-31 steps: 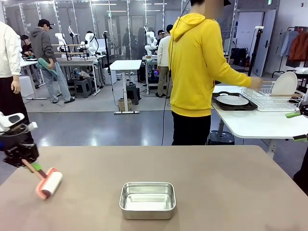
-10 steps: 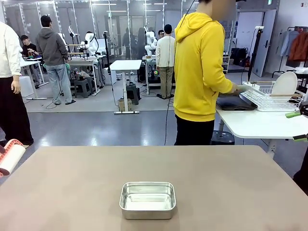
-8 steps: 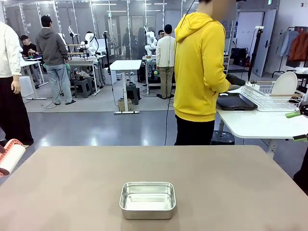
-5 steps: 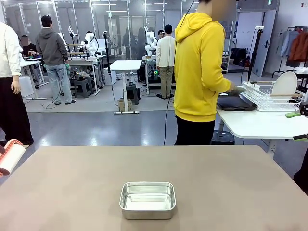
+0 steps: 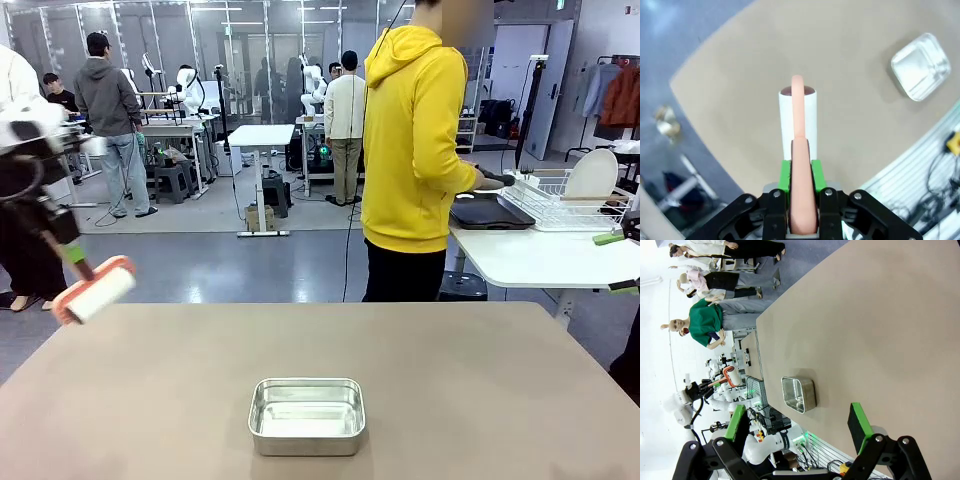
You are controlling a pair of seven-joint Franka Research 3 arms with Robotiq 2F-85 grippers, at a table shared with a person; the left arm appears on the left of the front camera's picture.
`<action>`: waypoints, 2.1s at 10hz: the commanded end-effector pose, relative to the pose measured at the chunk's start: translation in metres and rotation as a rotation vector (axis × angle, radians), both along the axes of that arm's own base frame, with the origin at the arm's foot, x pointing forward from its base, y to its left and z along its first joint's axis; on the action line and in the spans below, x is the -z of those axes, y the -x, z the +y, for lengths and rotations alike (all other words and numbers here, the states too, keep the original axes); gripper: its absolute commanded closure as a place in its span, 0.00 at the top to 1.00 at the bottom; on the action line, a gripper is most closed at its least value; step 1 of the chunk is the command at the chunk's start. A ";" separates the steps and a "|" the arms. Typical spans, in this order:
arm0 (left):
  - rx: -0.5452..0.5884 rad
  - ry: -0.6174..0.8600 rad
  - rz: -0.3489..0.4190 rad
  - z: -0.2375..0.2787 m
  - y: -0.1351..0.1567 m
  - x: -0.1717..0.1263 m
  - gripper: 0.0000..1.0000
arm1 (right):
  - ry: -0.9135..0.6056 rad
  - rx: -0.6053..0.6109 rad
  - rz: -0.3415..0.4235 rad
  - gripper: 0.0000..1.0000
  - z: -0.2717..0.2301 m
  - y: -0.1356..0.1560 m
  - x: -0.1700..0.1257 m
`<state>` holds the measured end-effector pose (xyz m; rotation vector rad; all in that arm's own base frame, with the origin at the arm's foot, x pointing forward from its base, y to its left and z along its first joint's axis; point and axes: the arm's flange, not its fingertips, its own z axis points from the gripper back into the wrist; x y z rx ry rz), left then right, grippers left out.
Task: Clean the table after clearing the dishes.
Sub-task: Place the Lint Roller back on top of the Airtight Container.
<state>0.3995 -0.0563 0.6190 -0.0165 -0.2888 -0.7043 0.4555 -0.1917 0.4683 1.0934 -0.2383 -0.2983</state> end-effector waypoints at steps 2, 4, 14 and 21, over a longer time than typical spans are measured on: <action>0.395 -0.148 -0.039 -0.095 -0.004 -0.025 0.21 | -0.002 -0.007 -0.001 1.00 0.002 0.001 -0.002; 0.643 -0.173 0.038 -0.166 0.001 -0.008 0.21 | -0.002 -0.007 -0.001 1.00 0.002 0.001 -0.002; 0.902 -0.152 0.297 -0.349 -0.009 0.108 0.21 | -0.002 -0.007 -0.001 1.00 0.002 0.001 -0.002; 0.843 -0.112 0.344 -0.330 -0.056 0.170 0.21 | -0.002 -0.007 -0.001 1.00 0.002 0.001 -0.002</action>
